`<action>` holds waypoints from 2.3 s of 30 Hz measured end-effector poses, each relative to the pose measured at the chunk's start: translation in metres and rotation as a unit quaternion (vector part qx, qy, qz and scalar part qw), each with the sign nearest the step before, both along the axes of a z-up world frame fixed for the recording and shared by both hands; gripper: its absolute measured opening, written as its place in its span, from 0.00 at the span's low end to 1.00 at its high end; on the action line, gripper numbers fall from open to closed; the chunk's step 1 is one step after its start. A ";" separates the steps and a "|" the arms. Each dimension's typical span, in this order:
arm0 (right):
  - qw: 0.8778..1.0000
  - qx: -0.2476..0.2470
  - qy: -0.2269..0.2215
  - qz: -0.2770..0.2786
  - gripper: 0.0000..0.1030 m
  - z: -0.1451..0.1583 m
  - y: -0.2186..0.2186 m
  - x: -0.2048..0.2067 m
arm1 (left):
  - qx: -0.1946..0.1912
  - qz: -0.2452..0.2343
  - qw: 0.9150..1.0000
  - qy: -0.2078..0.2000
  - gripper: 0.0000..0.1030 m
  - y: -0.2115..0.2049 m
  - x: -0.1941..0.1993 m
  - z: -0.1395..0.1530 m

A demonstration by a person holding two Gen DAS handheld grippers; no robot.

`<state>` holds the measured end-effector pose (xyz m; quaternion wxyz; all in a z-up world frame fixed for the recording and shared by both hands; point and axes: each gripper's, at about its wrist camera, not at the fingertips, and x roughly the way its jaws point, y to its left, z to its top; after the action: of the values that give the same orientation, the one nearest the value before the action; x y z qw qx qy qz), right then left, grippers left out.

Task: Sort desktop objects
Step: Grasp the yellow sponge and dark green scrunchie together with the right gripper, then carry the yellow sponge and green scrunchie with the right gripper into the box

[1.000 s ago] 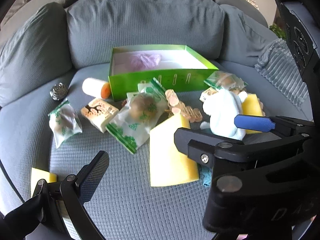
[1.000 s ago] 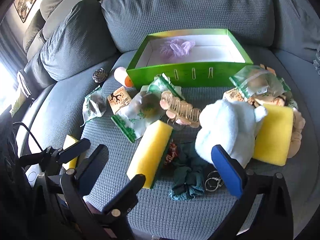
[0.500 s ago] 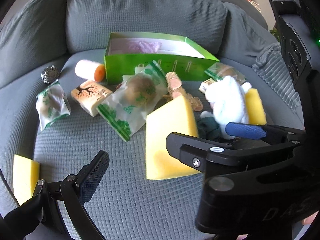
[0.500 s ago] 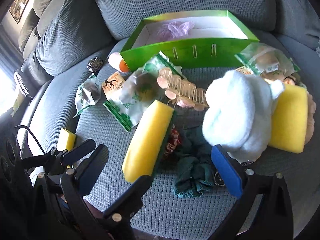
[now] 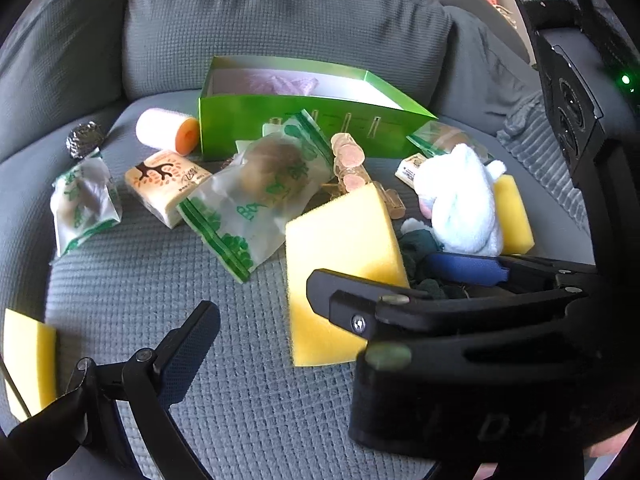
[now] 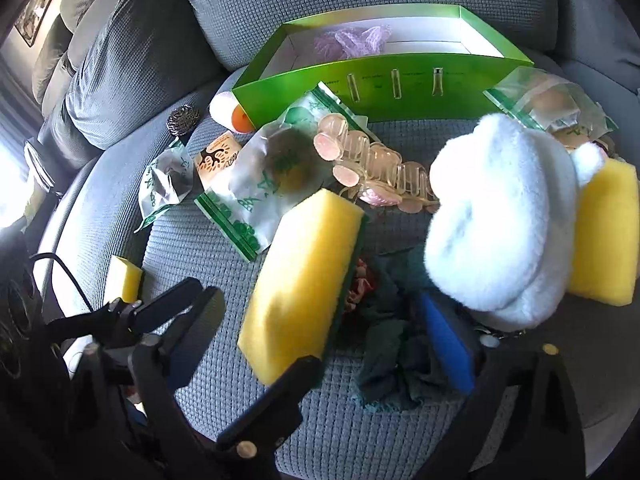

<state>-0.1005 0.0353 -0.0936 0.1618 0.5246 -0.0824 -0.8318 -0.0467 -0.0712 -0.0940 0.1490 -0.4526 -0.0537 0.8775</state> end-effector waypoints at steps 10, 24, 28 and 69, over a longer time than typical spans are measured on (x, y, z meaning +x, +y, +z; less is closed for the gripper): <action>0.999 -0.012 -0.001 0.034 0.43 -0.004 -0.008 -0.004 | 0.040 -0.027 0.999 -0.007 0.75 0.003 -0.002 -0.007; 0.997 -0.031 0.044 0.049 0.31 0.021 -0.004 0.009 | 0.067 -0.046 0.996 0.027 0.66 -0.002 0.006 0.013; 0.996 -0.040 0.065 0.051 0.31 0.040 -0.001 0.011 | 0.061 -0.046 0.996 0.051 0.66 -0.001 0.009 0.033; 0.986 -0.047 0.151 0.044 0.32 0.123 0.015 -0.044 | 0.005 -0.068 0.990 0.122 0.66 0.020 -0.053 0.110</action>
<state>-0.1447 0.0504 0.0293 0.2333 0.3875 -0.0732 -0.8889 -0.1000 -0.0510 0.0163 0.2163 -0.3438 -0.0087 0.9137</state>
